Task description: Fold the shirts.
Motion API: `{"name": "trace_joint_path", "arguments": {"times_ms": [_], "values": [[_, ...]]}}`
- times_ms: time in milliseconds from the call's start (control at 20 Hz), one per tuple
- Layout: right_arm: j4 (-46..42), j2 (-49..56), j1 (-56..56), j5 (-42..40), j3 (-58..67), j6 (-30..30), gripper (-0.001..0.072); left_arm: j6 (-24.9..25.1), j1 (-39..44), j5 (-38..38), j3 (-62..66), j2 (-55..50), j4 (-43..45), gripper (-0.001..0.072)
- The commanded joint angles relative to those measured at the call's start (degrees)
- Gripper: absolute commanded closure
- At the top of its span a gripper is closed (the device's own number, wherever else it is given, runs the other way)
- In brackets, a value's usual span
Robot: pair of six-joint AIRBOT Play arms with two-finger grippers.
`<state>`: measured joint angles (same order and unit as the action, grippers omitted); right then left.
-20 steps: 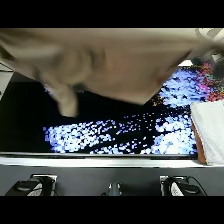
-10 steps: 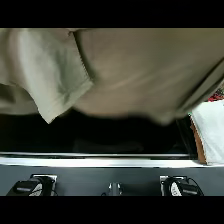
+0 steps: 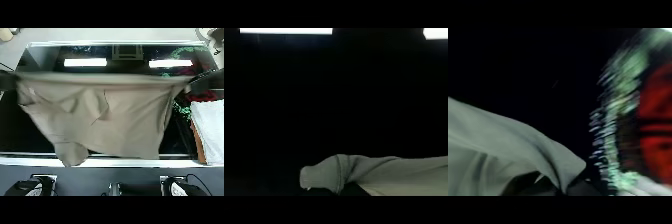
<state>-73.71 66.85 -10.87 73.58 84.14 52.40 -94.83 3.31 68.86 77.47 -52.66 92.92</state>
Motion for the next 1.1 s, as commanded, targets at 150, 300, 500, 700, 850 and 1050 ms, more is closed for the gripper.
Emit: {"name": "trace_joint_path", "arguments": {"times_ms": [150, 300, 500, 700, 850, 1050], "values": [[24.7, 19.6, 0.0, -20.0, -4.2, 0.5, 0.0691, -2.3, -0.1, -5.9, -9.0, -20.8, 0.0, 0.0675], [30.6, 23.7, 1.4, -26.1, -4.2, 0.5, 0.0690, -3.0, 0.0, -5.9, -7.8, -27.7, -2.2, 0.0674], [27.9, 26.9, 5.2, -26.2, -4.2, 0.2, 0.0471, -2.9, -0.1, -3.9, -7.7, -33.0, -6.3, 0.0369], [23.7, 24.4, 3.2, -19.0, -1.0, -2.3, 0.0291, 2.5, -4.9, 2.6, -4.7, -31.8, -7.3, 0.0192], [14.0, 21.1, -0.7, -9.0, -0.1, -2.3, 0.0292, 8.8, -14.1, 8.5, -5.2, -29.9, -16.9, 0.0201], [1.2, 20.8, -1.7, 3.9, -1.0, -2.1, 0.0293, 9.0, -20.6, 5.0, -15.6, -29.7, -25.8, 0.0401]]}}
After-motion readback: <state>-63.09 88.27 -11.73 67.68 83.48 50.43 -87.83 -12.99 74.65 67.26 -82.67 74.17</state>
